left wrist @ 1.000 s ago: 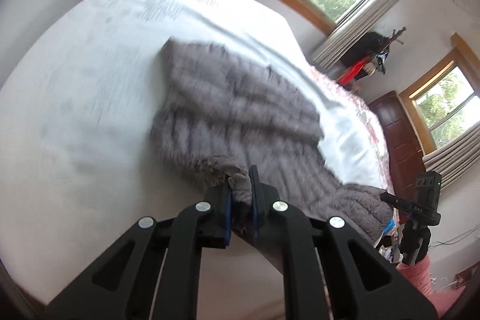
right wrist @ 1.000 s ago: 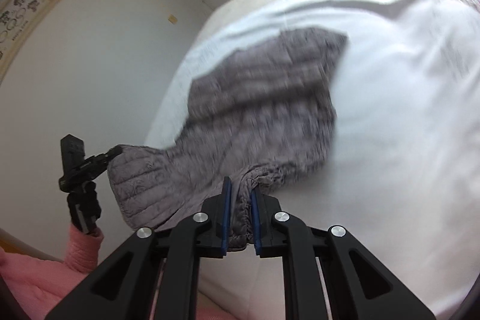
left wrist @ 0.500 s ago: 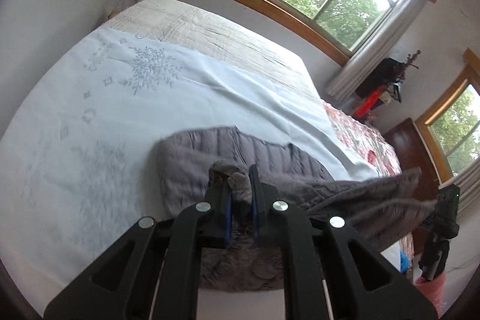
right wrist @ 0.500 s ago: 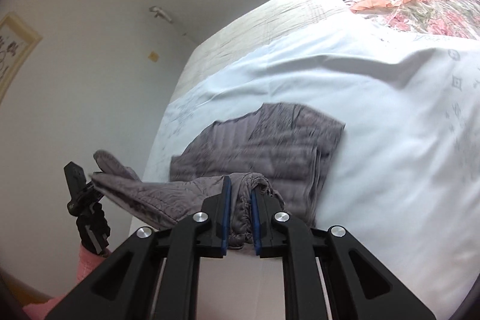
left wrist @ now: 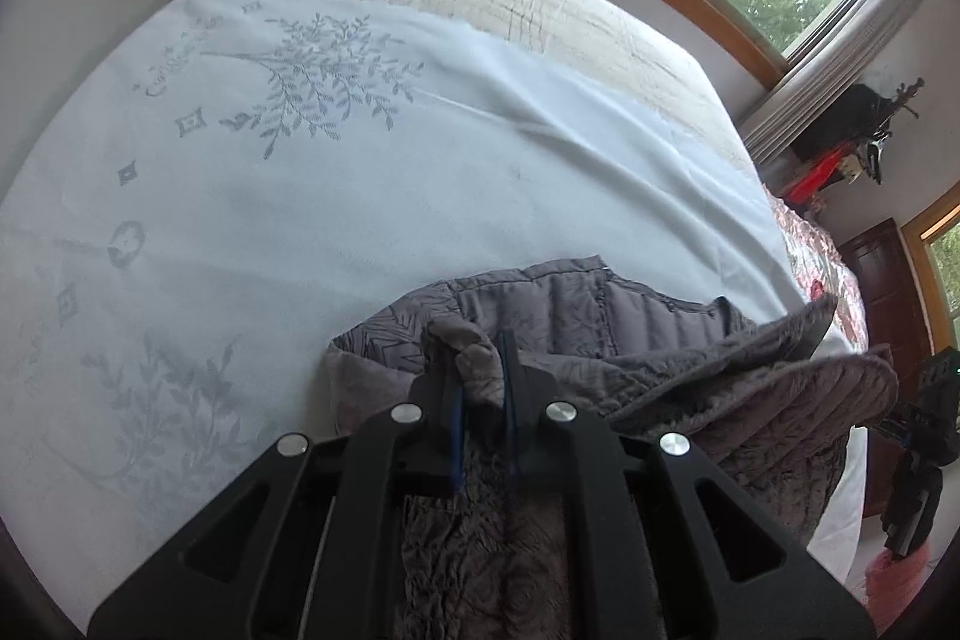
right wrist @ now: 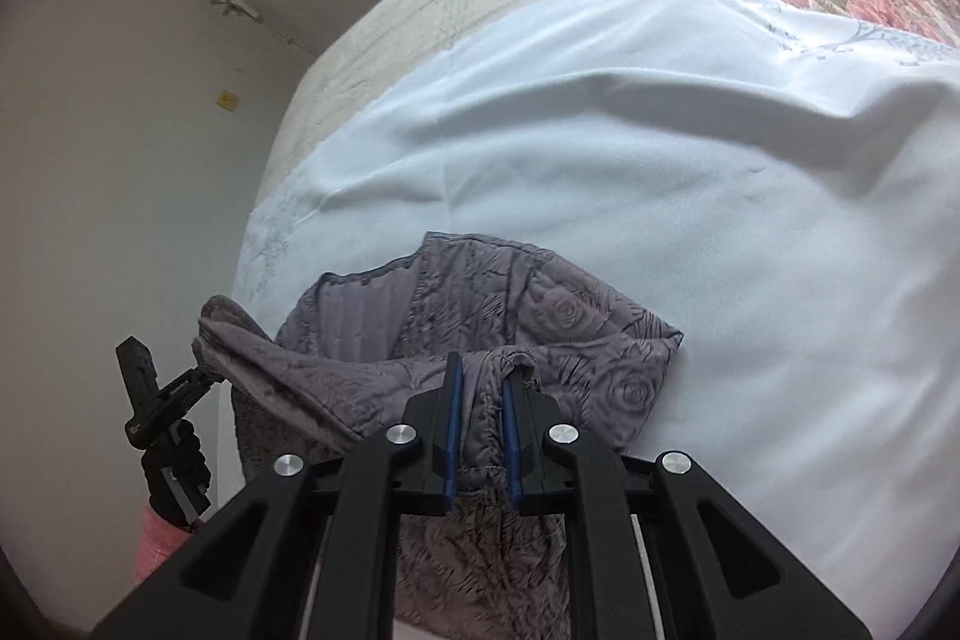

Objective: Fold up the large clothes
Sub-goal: 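Lift the held hem with both tools and fold it over the jacket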

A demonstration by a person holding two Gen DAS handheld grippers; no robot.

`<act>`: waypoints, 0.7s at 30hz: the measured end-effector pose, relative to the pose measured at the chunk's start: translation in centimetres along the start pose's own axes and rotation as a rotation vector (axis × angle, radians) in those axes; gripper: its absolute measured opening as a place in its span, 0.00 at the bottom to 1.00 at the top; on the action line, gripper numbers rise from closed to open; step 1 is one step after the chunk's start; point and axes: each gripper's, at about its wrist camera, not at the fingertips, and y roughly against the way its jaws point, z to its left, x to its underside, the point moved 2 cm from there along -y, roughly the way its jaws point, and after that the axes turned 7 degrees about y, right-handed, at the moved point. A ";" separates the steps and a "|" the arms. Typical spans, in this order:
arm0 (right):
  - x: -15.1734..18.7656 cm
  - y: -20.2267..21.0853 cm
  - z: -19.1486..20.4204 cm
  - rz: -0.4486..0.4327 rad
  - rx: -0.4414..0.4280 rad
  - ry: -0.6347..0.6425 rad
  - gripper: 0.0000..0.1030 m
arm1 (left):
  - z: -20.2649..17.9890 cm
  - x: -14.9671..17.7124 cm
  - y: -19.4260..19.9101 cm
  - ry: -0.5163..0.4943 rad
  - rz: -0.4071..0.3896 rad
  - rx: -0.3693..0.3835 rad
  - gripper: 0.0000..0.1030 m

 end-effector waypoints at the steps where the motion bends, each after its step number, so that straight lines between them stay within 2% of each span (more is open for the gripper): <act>1: -0.2 -0.7 -0.5 0.009 0.001 -0.008 0.11 | 0.1 0.0 -0.4 -0.002 0.004 -0.004 0.08; 14: -0.5 -4.5 -3.0 0.061 -0.004 -0.069 0.11 | 0.2 0.0 -4.9 -0.016 0.063 -0.044 0.11; 19: -0.4 -3.0 -3.7 0.048 -0.077 -0.116 0.21 | 0.7 -0.3 -3.8 0.038 0.089 0.005 0.17; 21: -0.2 -1.8 -4.1 0.030 -0.141 -0.149 0.28 | 1.0 -0.4 -2.6 0.058 0.087 0.040 0.25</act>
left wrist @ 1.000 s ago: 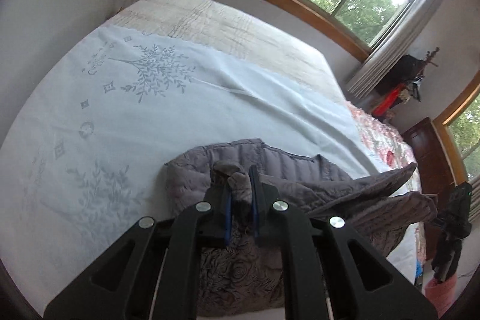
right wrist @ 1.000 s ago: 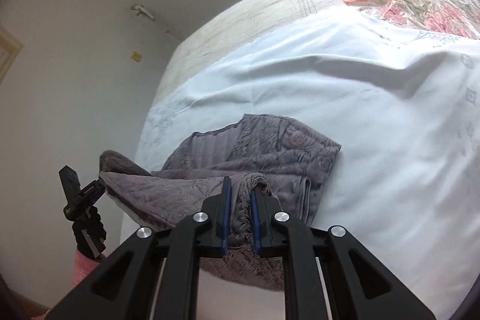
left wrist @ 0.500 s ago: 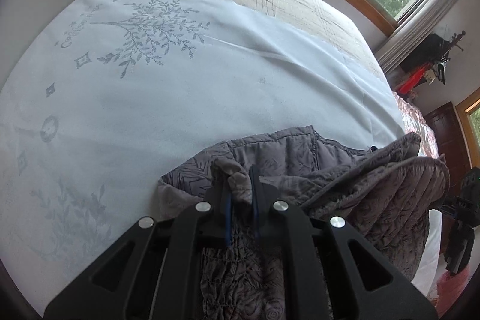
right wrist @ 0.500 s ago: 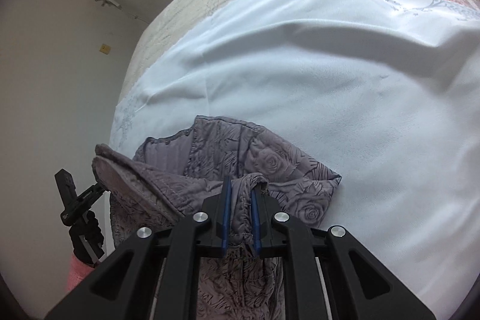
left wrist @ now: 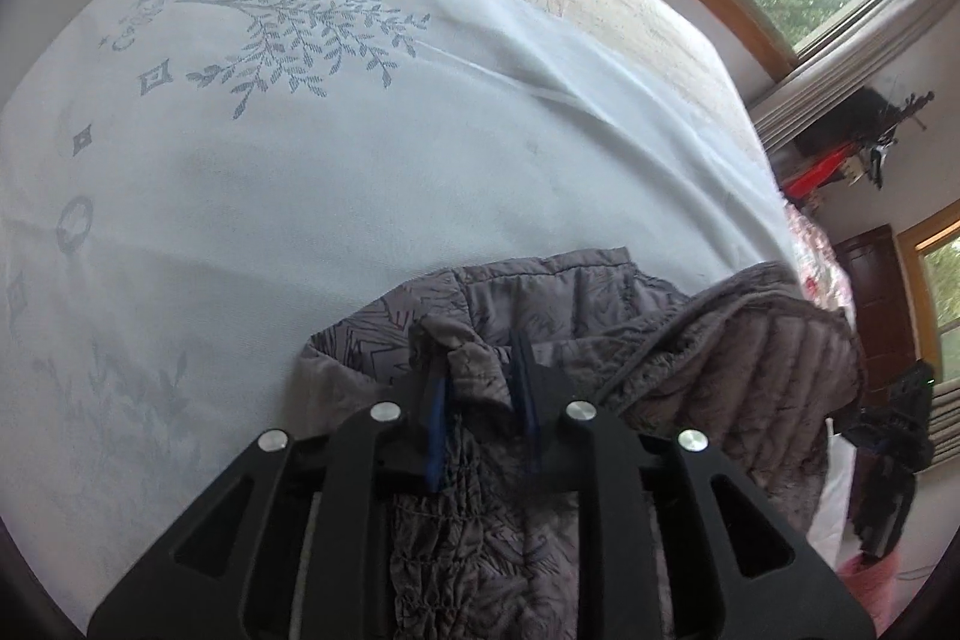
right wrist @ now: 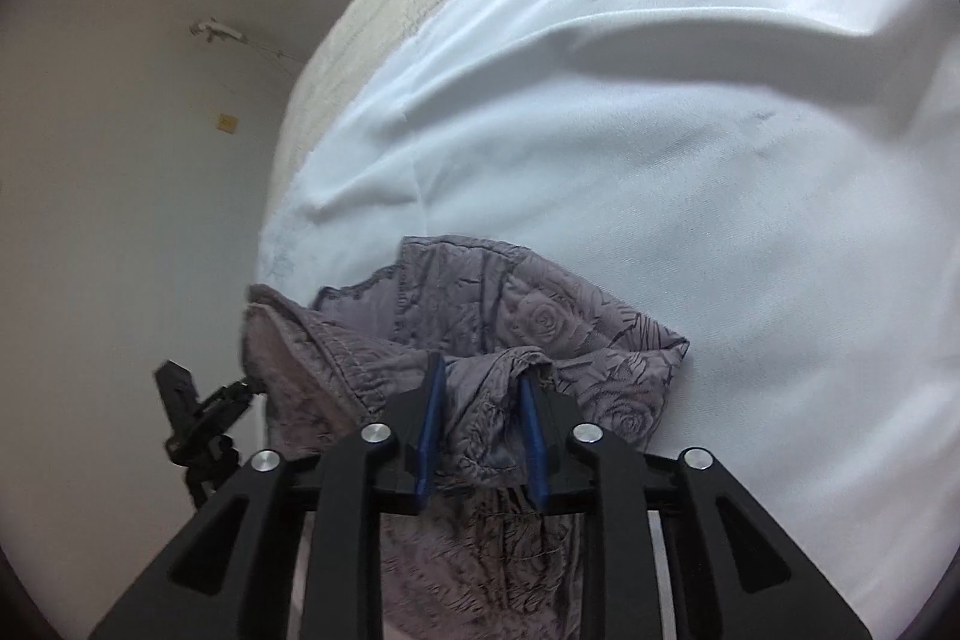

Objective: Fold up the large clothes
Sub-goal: 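Lift the held hem with both tools and fold it over the jacket, then lower the folded edge onto the jacket and open both tools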

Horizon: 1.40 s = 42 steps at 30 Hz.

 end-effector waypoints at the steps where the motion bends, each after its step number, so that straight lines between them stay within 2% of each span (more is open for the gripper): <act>1: 0.2 0.6 -0.1 -0.007 -0.024 -0.011 0.29 | 0.3 0.1 0.9 0.011 -0.009 0.018 0.29; 2: 0.3 1.0 -0.1 -0.014 -0.032 -0.011 0.33 | 0.5 0.2 2.0 0.026 -0.012 0.023 0.37; 4: 0.9 1.9 0.4 -0.029 -0.016 0.018 0.39 | 1.0 0.4 3.8 0.036 -0.043 0.034 0.41; 6: 1.7 2.9 1.1 -0.065 0.057 0.063 0.67 | 1.5 0.8 5.0 0.038 -0.059 0.040 0.41; 9: 2.8 2.9 2.0 -0.073 0.114 0.130 0.68 | 1.7 2.7 5.3 -0.006 -0.034 -0.010 0.41; 13: 4.8 0.7 1.9 -0.007 0.149 0.143 0.68 | 1.5 5.5 3.9 -0.062 0.044 -0.075 0.42; 14: 5.2 0.1 1.8 0.010 0.172 0.148 0.66 | 1.7 6.1 3.6 -0.065 0.054 -0.076 0.42; 16: 6.0 -1.3 1.7 0.046 0.210 0.158 0.52 | 1.4 7.5 3.1 -0.085 0.057 -0.103 0.41; 17: 6.4 -2.1 1.7 0.063 0.208 0.158 0.39 | 1.3 8.0 3.0 -0.098 0.050 -0.125 0.37; 18: 6.6 -2.4 1.8 0.061 0.220 0.159 0.32 | 1.0 8.4 3.0 -0.111 0.043 -0.144 0.22; 20: 6.5 -2.2 2.4 0.040 0.251 0.188 0.20 | 0.5 8.7 3.2 -0.128 0.026 -0.164 0.10; 21: 6.4 -1.9 2.7 0.028 0.249 0.195 0.16 | 0.2 8.7 3.5 -0.129 0.010 -0.168 0.07; 26: 4.9 0.9 4.4 -0.090 0.223 0.214 0.13 | -1.0 8.1 7.3 -0.140 -0.150 -0.127 0.05; 28: 4.2 0.9 4.0 -0.108 0.219 0.184 0.13 | -1.2 7.6 7.3 -0.145 -0.172 -0.144 0.05; 31: 4.1 -0.9 2.5 -0.077 0.256 0.155 0.13 | -0.3 7.5 5.5 -0.146 -0.143 -0.193 0.05; 33: 4.4 -2.6 1.1 -0.048 0.307 0.152 0.13 | 1.2 7.8 2.9 -0.122 -0.071 -0.214 0.05; 35: 4.8 -3.4 0.0 -0.047 0.285 0.135 0.14 | 2.3 8.2 1.0 -0.114 -0.028 -0.218 0.06; 38: 5.1 -4.0 -0.9 -0.054 0.274 0.122 0.13 | 2.5 9.0 0.0 -0.113 -0.027 -0.226 0.07; 42: 5.4 -3.6 -0.4 -0.050 0.333 0.167 0.14 | 1.6 9.1 -0.4 -0.184 -0.032 -0.298 0.07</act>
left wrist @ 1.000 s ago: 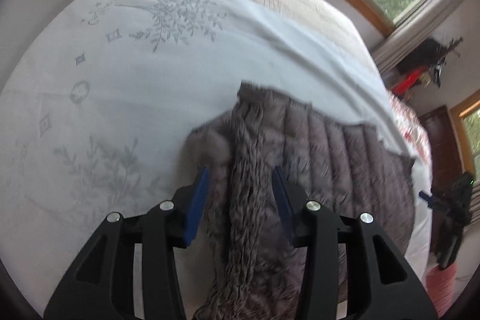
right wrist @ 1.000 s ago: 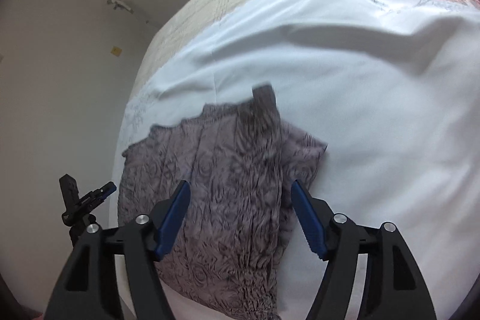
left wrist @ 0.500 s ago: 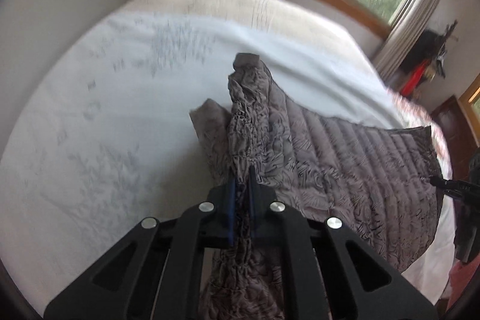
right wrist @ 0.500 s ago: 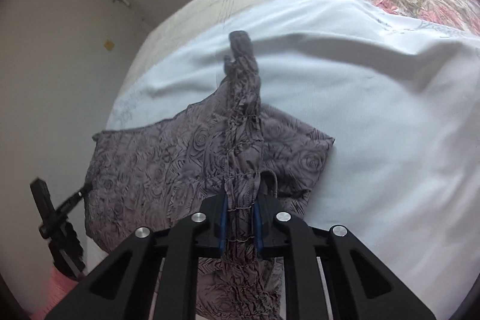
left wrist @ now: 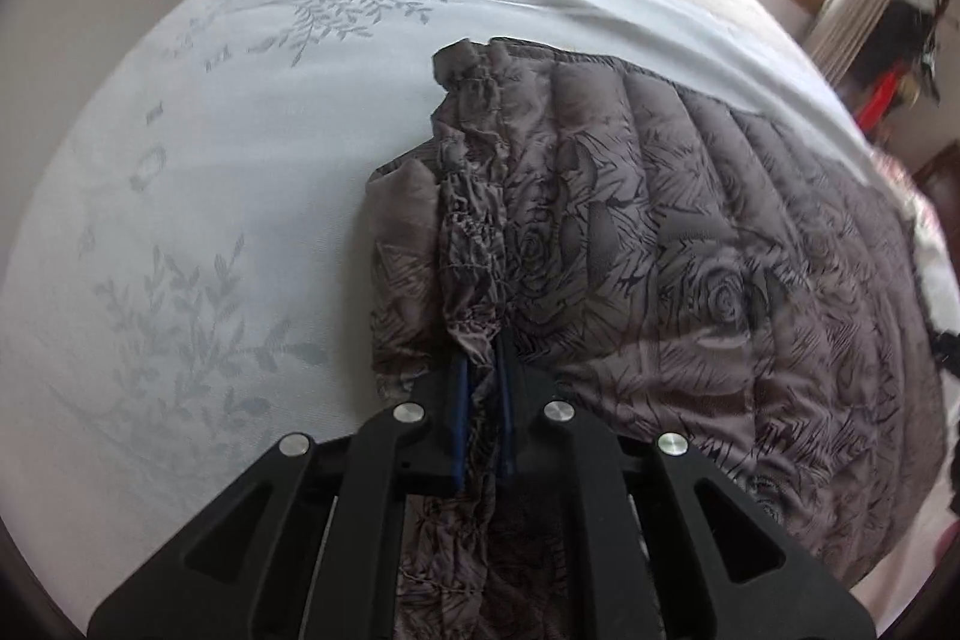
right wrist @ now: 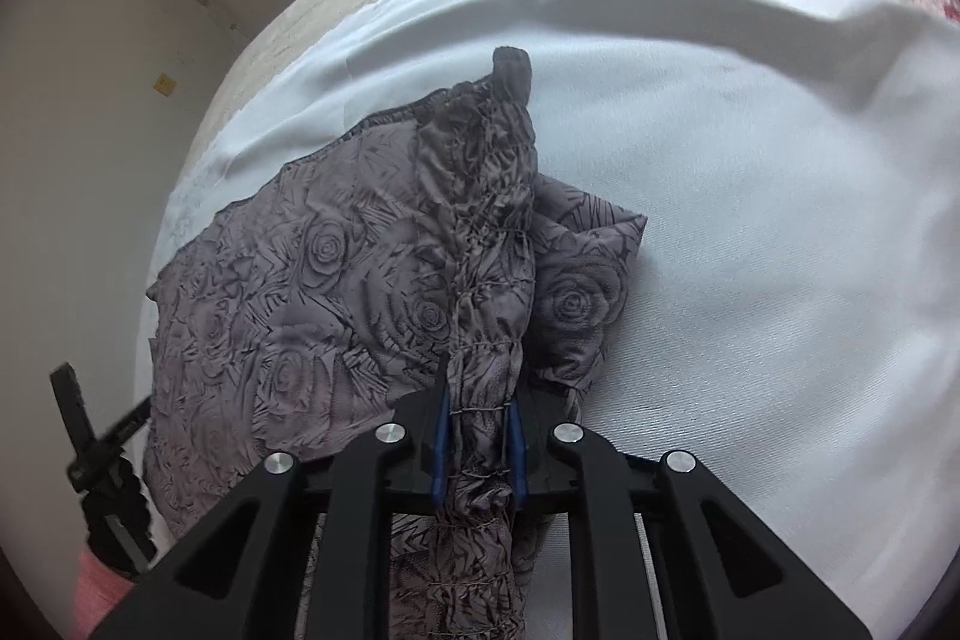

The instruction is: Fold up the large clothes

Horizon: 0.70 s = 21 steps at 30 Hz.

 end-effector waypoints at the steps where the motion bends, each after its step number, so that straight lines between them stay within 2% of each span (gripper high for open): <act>1: 0.1 0.6 0.3 -0.001 0.035 0.009 0.21 | -0.1 -0.3 0.4 0.003 0.008 -0.005 0.07; 2: 0.2 1.4 0.8 -0.002 0.094 0.021 0.35 | 0.1 -0.5 0.9 0.018 0.012 -0.004 0.08; 3: 0.3 2.3 1.4 -0.017 0.143 0.046 0.37 | 0.1 -0.4 1.6 0.034 0.008 -0.003 0.11; 5: 0.7 4.4 3.0 -0.060 0.219 0.108 0.37 | 0.6 -0.8 3.8 0.069 -0.039 0.002 0.16; 6: 1.1 5.4 4.1 -0.084 0.247 0.137 0.37 | 0.6 -1.0 4.9 0.074 -0.071 0.000 0.12; 8: 1.7 6.1 5.9 -0.100 0.247 0.170 0.37 | -0.5 -0.9 7.3 0.057 -0.137 0.012 0.12; 10: 1.8 5.8 7.7 -0.104 0.250 0.190 0.37 | -2.7 -0.6 8.1 0.032 -0.142 0.031 0.12; 14: 2.3 3.9 12.5 -0.112 0.219 0.245 0.35 | -7.5 0.1 7.0 -0.052 -0.137 0.059 0.13; 17: 2.4 2.2 13.7 -0.110 0.242 0.265 0.35 | -9.8 0.7 4.6 -0.069 -0.098 0.075 0.13; 18: 2.5 1.5 13.8 -0.107 0.254 0.268 0.35 | -10.2 0.9 3.9 -0.072 -0.091 0.071 0.16; 21: 2.7 -0.3 13.6 -0.101 0.285 0.271 0.35 | -10.7 1.7 2.2 -0.104 -0.101 0.024 0.17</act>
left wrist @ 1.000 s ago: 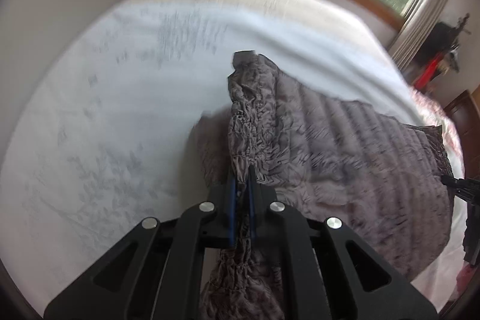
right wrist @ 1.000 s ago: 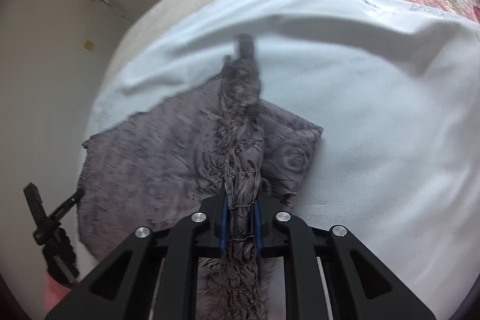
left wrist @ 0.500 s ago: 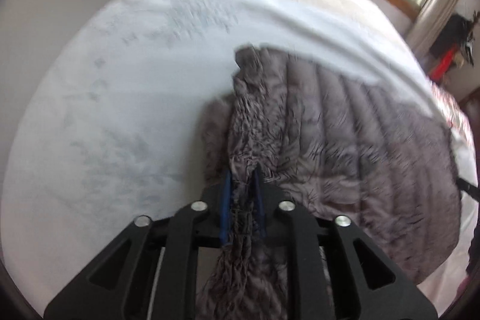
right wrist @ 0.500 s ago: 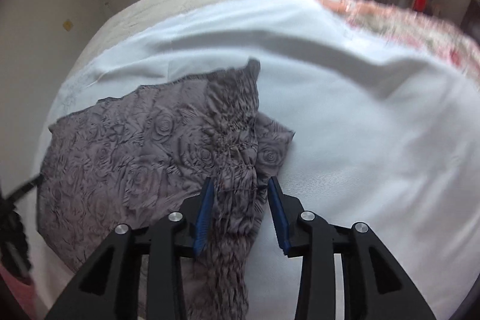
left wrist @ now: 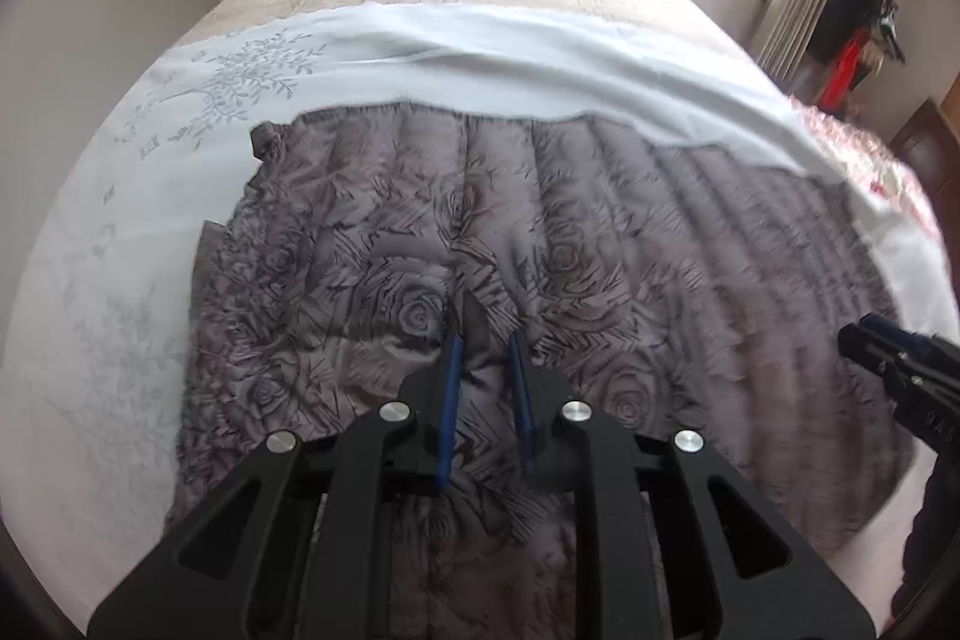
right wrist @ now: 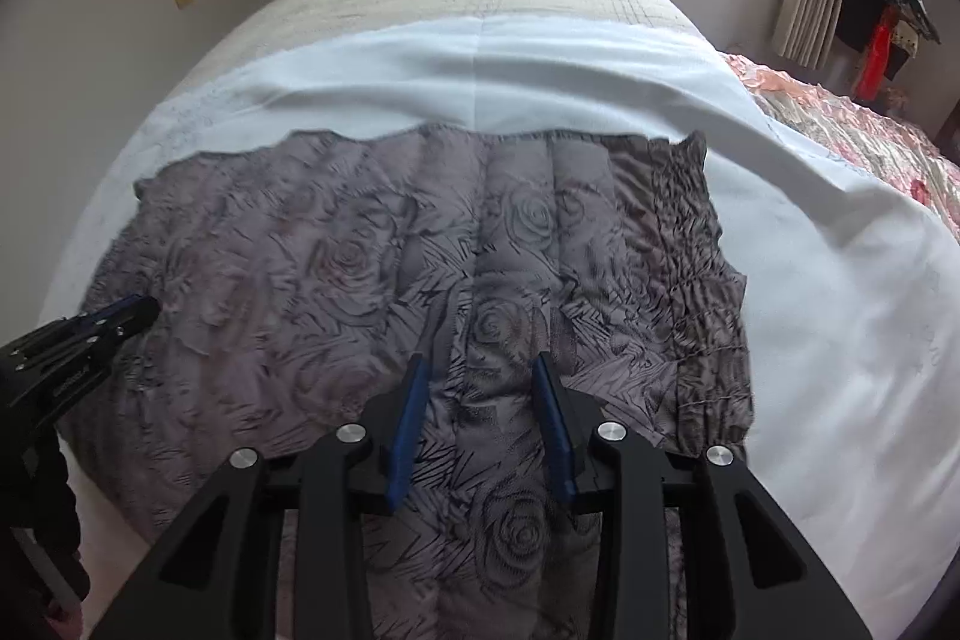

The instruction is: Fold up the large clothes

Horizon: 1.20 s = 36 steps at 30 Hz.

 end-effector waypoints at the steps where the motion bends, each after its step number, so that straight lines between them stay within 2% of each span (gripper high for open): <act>1: 0.3 -0.4 0.3 -0.001 0.012 0.012 0.35 | 0.0 0.4 -0.4 -0.008 0.003 0.000 0.17; 5: 1.2 -1.6 1.0 -0.011 0.072 0.029 0.36 | 0.4 1.0 -1.5 -0.007 0.013 0.024 0.17; 7: 1.0 -2.0 0.8 -0.008 0.067 -0.003 0.36 | 0.7 0.9 -1.8 0.007 0.019 0.033 0.17; 10: 0.5 -1.5 0.9 0.009 0.064 -0.020 0.36 | 0.3 0.5 -1.8 -0.001 0.027 0.003 0.16; 12: 0.2 -0.4 1.1 0.005 0.061 -0.028 0.34 | 0.2 0.2 -0.8 0.013 0.030 -0.016 0.15; 17: 1.1 3.0 2.4 -0.057 0.040 -0.008 0.34 | -1.1 1.2 2.6 -0.009 -0.045 0.003 0.15; 20: 2.5 1.9 3.3 -0.017 0.040 -0.001 0.34 | -1.4 2.6 1.9 -0.016 -0.002 0.018 0.16; 25: 3.3 -0.4 3.1 -0.023 0.058 -0.001 0.36 | -1.3 4.2 0.0 -0.050 -0.011 0.004 0.16; 28: 3.5 -0.7 3.0 -0.019 0.064 0.002 0.36 | -1.2 4.3 -0.4 -0.032 0.000 0.015 0.16; 32: 3.2 0.3 2.8 -0.007 0.034 0.008 0.35 | -0.2 3.6 0.3 -0.009 0.033 0.062 0.16; 34: 2.8 2.1 1.9 -0.042 0.025 0.001 0.36 | 1.2 2.7 1.1 0.014 0.030 0.069 0.16; 36: 2.4 3.3 0.3 -0.064 0.039 -0.021 0.42 | 2.5 2.0 2.2 0.038 0.001 0.052 0.26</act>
